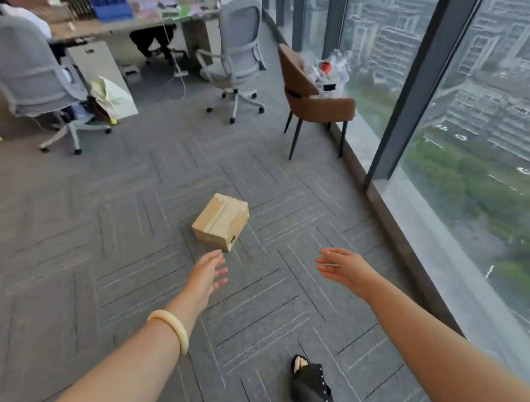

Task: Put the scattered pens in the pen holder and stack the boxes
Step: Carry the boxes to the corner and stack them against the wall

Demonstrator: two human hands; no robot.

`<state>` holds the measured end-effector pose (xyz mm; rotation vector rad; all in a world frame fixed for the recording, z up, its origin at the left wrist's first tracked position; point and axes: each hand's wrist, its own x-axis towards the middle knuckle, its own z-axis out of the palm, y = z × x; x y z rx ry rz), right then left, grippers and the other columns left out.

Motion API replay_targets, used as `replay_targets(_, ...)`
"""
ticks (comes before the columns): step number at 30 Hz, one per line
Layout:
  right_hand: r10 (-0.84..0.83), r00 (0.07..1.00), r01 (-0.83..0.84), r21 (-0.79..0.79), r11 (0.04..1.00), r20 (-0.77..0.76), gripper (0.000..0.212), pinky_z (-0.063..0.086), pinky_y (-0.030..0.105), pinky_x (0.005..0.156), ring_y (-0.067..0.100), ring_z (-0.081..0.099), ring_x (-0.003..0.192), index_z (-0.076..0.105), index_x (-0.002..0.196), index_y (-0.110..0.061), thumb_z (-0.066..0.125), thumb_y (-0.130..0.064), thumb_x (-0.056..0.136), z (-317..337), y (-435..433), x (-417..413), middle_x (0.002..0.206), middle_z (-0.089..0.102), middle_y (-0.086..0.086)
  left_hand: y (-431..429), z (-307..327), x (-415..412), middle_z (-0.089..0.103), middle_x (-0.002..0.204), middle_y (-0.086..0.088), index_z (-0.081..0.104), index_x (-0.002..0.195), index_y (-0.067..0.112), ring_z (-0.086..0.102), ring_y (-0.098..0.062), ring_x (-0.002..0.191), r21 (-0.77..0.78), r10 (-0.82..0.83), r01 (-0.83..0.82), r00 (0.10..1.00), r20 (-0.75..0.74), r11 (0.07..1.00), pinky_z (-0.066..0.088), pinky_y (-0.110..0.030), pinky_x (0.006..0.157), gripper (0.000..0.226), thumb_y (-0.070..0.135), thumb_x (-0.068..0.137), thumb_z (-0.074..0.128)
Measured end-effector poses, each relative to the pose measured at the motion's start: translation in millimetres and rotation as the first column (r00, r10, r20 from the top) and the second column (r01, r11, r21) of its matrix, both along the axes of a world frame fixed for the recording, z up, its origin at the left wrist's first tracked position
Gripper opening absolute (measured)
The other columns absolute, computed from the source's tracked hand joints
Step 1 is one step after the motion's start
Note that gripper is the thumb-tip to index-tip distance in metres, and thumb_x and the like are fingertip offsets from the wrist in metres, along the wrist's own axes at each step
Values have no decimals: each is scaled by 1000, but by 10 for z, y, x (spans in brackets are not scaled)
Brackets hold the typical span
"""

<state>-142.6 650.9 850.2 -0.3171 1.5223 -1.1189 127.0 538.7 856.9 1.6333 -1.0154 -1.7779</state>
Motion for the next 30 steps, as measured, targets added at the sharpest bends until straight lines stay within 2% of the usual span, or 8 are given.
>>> replay_targets(4, 103, 995, -103, 28, 994, 6, 33, 49, 39, 96, 29, 61, 100, 52, 122, -1, 55, -15, 93, -121, -874, -92, 105, 62, 14, -635, -46, -50, 52, 129, -12, 49, 132, 13, 54, -24, 105, -4, 113, -113, 994, -11, 994, 50, -29, 71, 36, 17, 96, 48)
replay_targets(9, 188, 982, -188, 62, 980, 8, 34, 53, 33, 85, 26, 62, 92, 53, 123, 0, 56, -14, 92, -174, -1821, -131, 95, 62, 11, -1275, -76, -153, 52, 125, -9, 47, 134, 12, 54, -23, 106, -5, 157, -158, 987, -39, 987, 51, -30, 76, 38, 16, 96, 48)
replay_targets(13, 243, 970, -244, 88, 966, 21, 35, 51, 35, 91, 28, 60, 100, 51, 124, 0, 55, -14, 92, -237, -2503, -19, 97, 62, 11, -1833, -172, -14, 53, 132, -11, 46, 135, 12, 54, -24, 110, -21, 182, -183, 983, -36, 983, 50, -35, 89, 41, 17, 95, 50)
replay_targets(17, 233, 973, -232, 123, 965, 10, 33, 47, 41, 100, 27, 62, 92, 52, 123, 0, 54, -13, 93, -369, -3220, 185, 93, 63, 10, -2670, -358, 256, 48, 139, -16, 43, 138, 9, 52, -25, 111, 16, 227, -227, 973, -49, 974, 45, -38, 95, 43, 13, 96, 48)
replay_targets(19, 173, 985, -175, 132, 976, 26, 33, 47, 43, 100, 27, 62, 87, 53, 122, 1, 55, -11, 92, -515, -3649, 285, 92, 63, 12, -3232, -456, 342, 48, 140, -17, 43, 138, 9, 52, -26, 113, 10, 180, -180, 983, -37, 984, 45, -38, 97, 42, 13, 96, 47)
replay_targets(24, -30, 997, 18, 159, 987, 68, 22, 50, 30, 74, 20, 61, 78, 54, 115, -4, 50, -10, 94, -1052, -4791, 680, 88, 63, 10, -4760, -778, 531, 51, 139, -13, 43, 139, 12, 53, -27, 121, 15, -28, 27, 999, 41, 1000, 47, -37, 96, 44, 16, 96, 48)
replay_targets(30, -119, 980, 73, 271, 960, 158, 17, 48, 28, 70, 16, 60, 73, 49, 111, -9, 50, -15, 95, -1578, -5672, 1336, 86, 62, 5, -6006, -1315, 799, 53, 137, -8, 37, 142, 18, 56, -24, 119, 123, -248, 227, 947, 205, 966, 43, -39, 101, 50, 22, 94, 51)
